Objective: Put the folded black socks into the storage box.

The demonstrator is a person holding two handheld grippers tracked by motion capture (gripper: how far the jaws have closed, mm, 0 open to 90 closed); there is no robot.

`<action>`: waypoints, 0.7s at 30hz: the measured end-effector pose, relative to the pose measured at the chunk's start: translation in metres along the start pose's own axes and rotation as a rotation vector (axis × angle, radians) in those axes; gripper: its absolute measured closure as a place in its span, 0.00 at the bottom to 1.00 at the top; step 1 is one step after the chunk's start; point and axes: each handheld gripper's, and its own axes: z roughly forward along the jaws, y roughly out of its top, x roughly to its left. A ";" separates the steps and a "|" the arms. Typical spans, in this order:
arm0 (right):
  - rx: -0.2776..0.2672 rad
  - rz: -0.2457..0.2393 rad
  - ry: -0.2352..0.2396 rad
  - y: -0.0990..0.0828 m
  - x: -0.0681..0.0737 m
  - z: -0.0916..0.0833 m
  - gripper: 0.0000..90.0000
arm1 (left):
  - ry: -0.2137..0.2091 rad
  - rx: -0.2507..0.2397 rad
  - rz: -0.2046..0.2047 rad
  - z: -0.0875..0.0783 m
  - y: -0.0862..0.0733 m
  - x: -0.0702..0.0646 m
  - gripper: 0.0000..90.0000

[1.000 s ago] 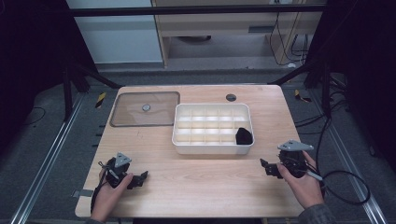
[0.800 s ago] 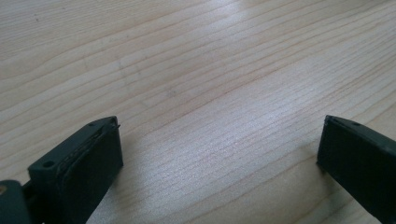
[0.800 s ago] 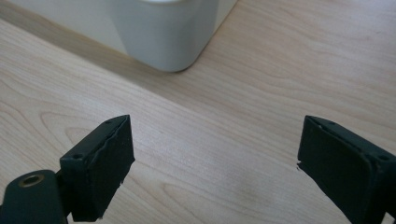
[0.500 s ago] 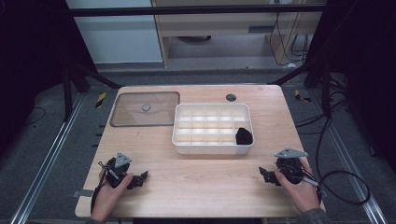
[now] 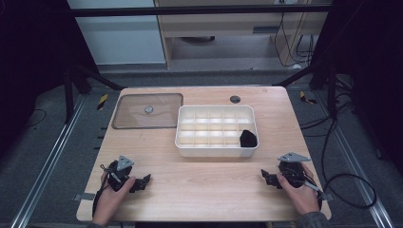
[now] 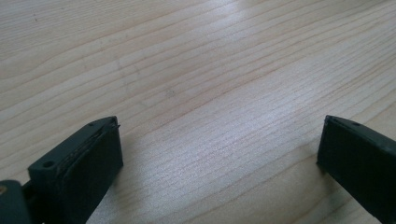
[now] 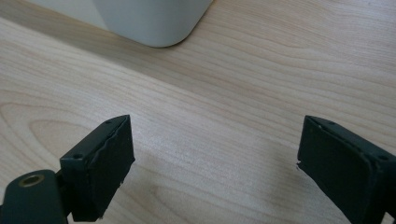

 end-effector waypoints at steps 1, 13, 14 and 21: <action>-0.004 0.006 0.000 0.000 0.000 0.001 0.12 | 0.000 0.000 0.000 0.000 0.000 0.000 0.00; -0.008 0.036 -0.020 0.004 0.000 0.013 0.10 | 0.000 0.000 0.000 0.000 0.000 0.000 0.00; -0.004 0.031 -0.024 0.003 0.000 0.014 0.10 | 0.000 0.000 0.000 0.000 0.000 0.000 0.00; -0.007 0.034 -0.034 0.001 0.002 0.018 0.10 | 0.000 0.000 0.000 0.000 0.000 0.000 0.00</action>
